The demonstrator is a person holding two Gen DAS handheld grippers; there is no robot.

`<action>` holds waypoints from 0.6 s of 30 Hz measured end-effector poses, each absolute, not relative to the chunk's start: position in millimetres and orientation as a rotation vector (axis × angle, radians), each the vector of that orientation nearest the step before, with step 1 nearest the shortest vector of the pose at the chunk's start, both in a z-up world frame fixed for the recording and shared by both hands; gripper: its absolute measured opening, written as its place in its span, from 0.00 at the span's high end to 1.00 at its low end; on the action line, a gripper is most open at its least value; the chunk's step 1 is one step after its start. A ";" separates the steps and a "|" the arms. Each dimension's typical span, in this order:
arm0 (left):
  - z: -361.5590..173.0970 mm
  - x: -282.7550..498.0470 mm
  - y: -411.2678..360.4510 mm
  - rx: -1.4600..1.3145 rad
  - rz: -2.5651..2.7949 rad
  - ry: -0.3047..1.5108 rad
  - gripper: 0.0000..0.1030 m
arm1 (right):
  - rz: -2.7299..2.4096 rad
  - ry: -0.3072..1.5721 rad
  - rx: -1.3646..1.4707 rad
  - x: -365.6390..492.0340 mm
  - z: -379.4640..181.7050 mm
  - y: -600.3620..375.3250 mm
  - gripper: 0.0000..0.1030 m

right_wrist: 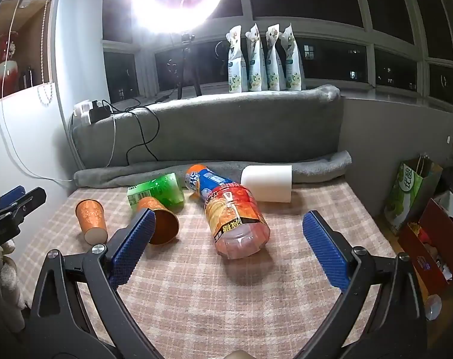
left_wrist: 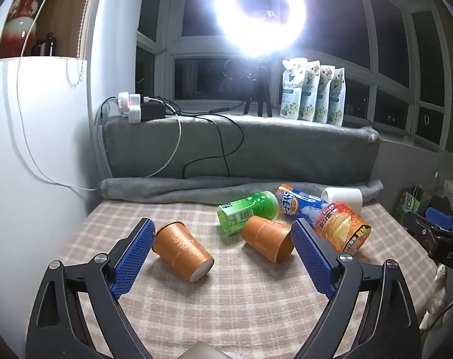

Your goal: Flip cup upright

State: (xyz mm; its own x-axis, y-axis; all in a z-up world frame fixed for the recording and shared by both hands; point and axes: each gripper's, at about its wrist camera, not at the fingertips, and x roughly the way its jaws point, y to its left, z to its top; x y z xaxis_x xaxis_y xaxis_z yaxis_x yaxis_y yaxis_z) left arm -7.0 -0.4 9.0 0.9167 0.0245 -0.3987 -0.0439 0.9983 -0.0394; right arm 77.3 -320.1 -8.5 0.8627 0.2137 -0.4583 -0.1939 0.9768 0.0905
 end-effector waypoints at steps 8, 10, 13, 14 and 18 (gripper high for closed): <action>18.6 -12.8 -6.8 -0.033 0.067 0.367 0.10 | 0.200 0.461 0.037 74.3 1.4 -321.3 0.02; 19.8 -13.8 -7.4 -0.034 0.069 0.359 0.10 | 0.196 0.452 0.039 72.8 0.5 -322.5 0.00; 20.2 -15.8 -6.6 -0.035 0.066 0.355 0.10 | 0.190 0.443 0.034 71.6 0.8 -321.1 0.00; 20.1 -16.3 -5.7 -0.033 0.063 0.356 0.10 | 0.189 0.442 0.035 71.5 0.8 -321.0 0.00; 19.0 -17.6 -6.0 -0.031 0.064 0.360 0.10 | 0.187 0.438 0.040 69.6 1.2 -319.9 0.00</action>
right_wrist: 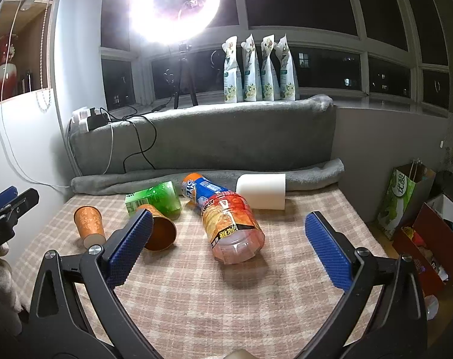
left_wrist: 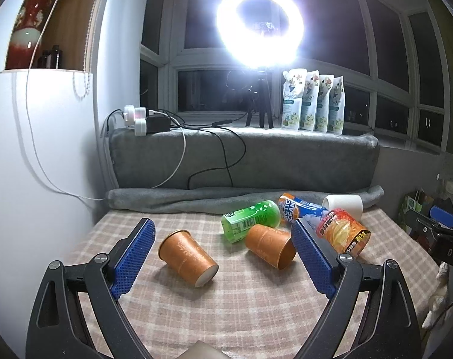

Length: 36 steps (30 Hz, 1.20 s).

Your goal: Flip cup upright

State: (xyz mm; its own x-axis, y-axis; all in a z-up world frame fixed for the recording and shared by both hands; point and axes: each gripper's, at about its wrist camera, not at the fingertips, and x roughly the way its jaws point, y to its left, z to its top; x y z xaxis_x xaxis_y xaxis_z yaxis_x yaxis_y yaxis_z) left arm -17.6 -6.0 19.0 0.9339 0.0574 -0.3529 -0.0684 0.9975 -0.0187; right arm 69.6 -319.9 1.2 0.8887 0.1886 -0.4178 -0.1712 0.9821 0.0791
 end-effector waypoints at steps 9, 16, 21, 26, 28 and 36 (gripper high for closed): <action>16.7 -21.7 -7.3 -0.030 0.064 0.353 0.10 | 0.186 0.437 0.038 69.1 1.6 -317.5 0.00; 14.2 -21.0 -6.7 -0.035 0.063 0.357 0.10 | 0.185 0.439 0.040 68.8 1.4 -317.6 0.00; 11.8 -22.3 -6.5 -0.029 0.062 0.359 0.10 | 0.185 0.440 0.040 68.4 0.4 -317.0 0.00; 11.1 -22.2 -6.5 -0.032 0.060 0.362 0.10 | 0.187 0.445 0.039 69.4 -0.8 -317.3 0.00; 11.0 -22.2 -6.7 -0.032 0.060 0.362 0.10 | 0.189 0.446 0.039 69.9 -1.2 -317.6 0.00; 10.1 -22.6 -6.3 -0.033 0.061 0.362 0.10 | 0.189 0.448 0.039 70.6 -2.3 -316.7 0.00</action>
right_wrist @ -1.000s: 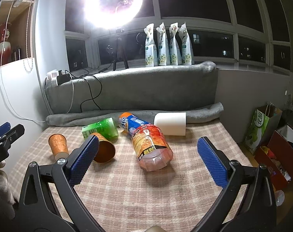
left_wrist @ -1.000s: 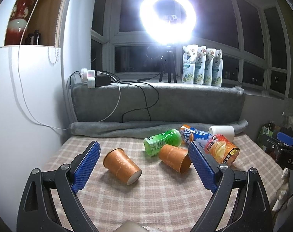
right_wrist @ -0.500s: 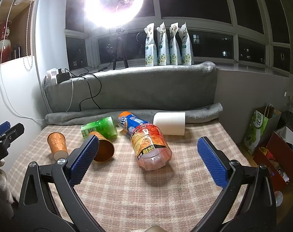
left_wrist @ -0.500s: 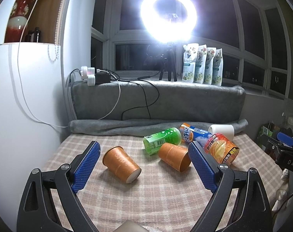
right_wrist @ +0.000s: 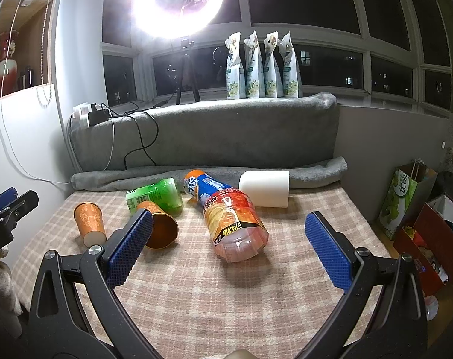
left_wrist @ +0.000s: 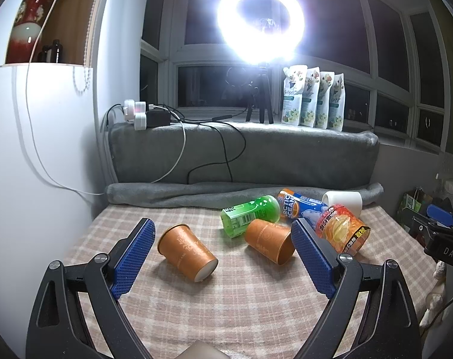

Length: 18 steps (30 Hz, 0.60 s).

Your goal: Flip cup upright

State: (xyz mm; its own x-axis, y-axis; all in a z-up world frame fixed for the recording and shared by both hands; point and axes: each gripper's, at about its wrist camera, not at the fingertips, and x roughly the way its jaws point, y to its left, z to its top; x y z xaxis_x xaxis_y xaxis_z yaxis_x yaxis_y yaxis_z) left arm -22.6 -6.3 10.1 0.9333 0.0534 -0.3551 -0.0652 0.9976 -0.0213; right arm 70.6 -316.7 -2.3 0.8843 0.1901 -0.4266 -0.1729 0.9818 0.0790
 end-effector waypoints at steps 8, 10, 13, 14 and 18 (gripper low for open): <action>10.1 -22.5 -5.9 -0.034 0.060 0.364 0.10 | 0.189 0.448 0.038 71.3 -2.9 -315.2 0.00; 8.5 -23.2 -5.7 -0.036 0.059 0.366 0.10 | 0.190 0.448 0.037 71.5 -2.9 -315.0 0.00; 7.6 -23.4 -5.4 -0.038 0.060 0.366 0.10 | 0.189 0.449 0.038 72.0 -2.8 -314.5 0.00; 8.1 -22.8 -5.2 -0.036 0.060 0.366 0.10 | 0.189 0.449 0.038 72.1 -2.7 -314.5 0.00; 6.7 -22.9 -4.1 -0.040 0.062 0.369 0.10 | 0.197 0.455 0.033 72.3 -4.4 -311.7 0.00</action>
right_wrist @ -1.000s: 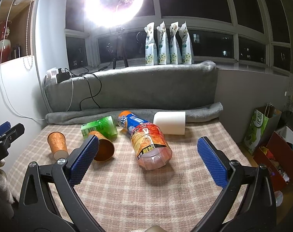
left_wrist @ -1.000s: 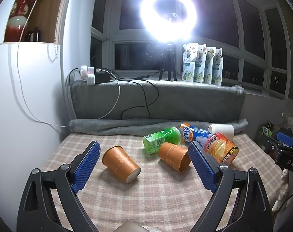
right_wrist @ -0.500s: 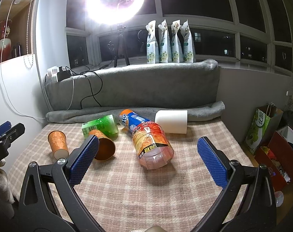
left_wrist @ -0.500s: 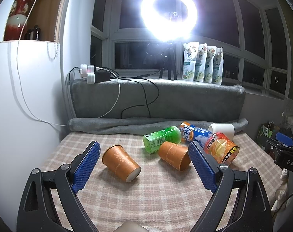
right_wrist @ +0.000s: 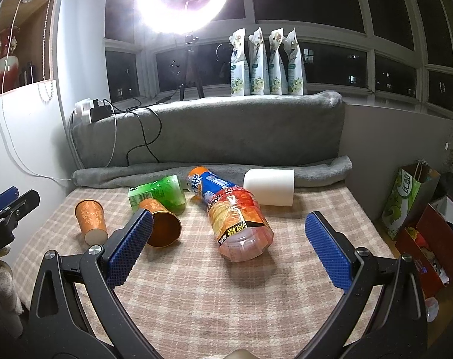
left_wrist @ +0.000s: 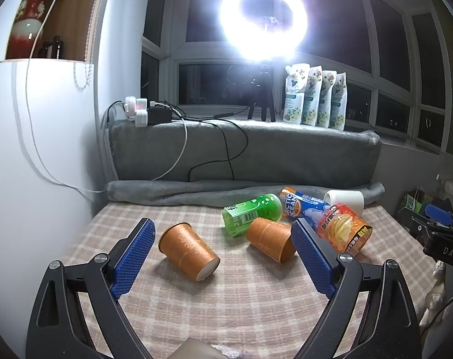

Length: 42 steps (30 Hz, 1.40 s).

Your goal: Flip cup upright

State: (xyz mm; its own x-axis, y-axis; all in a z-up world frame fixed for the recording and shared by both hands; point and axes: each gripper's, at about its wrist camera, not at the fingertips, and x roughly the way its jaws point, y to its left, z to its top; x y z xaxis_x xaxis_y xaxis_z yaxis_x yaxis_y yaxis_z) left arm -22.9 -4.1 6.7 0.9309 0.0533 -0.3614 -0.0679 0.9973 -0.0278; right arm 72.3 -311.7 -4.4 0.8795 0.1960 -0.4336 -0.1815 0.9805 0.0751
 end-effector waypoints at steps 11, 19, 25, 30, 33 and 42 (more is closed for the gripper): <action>5.0 -18.2 7.8 -0.056 0.069 0.389 0.10 | 0.269 0.517 -0.006 96.4 -1.4 -289.9 0.00; -9.3 -15.1 24.9 -0.084 0.050 0.461 0.10 | 0.435 0.689 -0.066 144.1 -7.3 -252.3 0.00; -24.2 -14.6 40.5 -0.127 0.048 0.532 0.10 | 0.537 0.853 -0.104 193.5 -24.6 -215.4 0.00; -34.0 -16.3 50.7 -0.162 0.052 0.573 0.10 | 0.604 0.965 -0.142 228.4 -37.7 -186.2 0.00; -38.6 -16.6 53.3 -0.177 0.056 0.591 0.10 | 0.630 1.032 -0.186 245.7 -46.6 -169.3 0.02; -47.3 -18.4 65.6 -0.205 0.077 0.609 0.10 | 0.660 1.165 -0.345 272.4 -72.2 -127.7 0.08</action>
